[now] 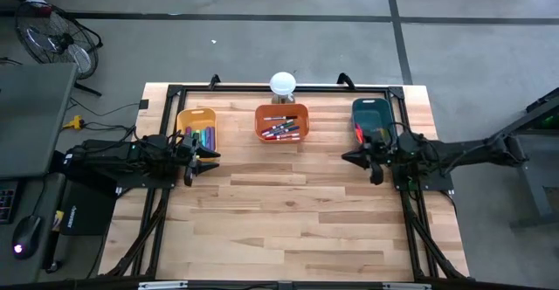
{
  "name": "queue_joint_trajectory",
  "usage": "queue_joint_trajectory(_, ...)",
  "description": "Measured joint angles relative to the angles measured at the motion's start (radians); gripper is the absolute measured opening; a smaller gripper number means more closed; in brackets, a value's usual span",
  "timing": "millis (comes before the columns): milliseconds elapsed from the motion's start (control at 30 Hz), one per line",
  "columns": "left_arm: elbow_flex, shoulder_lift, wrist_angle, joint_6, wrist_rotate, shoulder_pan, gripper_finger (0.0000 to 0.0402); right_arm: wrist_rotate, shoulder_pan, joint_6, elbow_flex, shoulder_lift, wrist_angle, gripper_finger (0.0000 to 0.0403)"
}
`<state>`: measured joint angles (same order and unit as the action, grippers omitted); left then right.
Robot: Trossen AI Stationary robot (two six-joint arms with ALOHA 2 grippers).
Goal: Pick & Place Markers
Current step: Return to Home Position
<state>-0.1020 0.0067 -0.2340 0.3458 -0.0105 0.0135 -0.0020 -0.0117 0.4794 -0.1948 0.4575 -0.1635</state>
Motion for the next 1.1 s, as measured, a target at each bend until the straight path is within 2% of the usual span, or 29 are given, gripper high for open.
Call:
queue_joint_trajectory(267, 0.000, 0.000, 0.000, 0.000, 0.000, 0.000, 0.0178, 0.059, -0.025, -0.013, 0.088, -0.141, -0.022, 0.0000)
queue_joint_trajectory(467, 0.000, 0.000, 0.000, 0.000, 0.000, 0.000, 0.0178, 0.057, -0.029, -0.019, 0.128, -0.211, -0.009, 0.0000)
queue_joint_trajectory(767, 0.000, 0.000, 0.000, 0.000, 0.000, 0.000, 0.0178, 0.070, -0.029, -0.061, 0.129, -0.263, 0.033, 0.0000)
queue_joint_trajectory(1100, 0.000, 0.000, 0.000, 0.000, 0.000, 0.000, 0.0178, 0.102, -0.029, -0.032, 0.129, -0.269, 0.054, 0.0000)
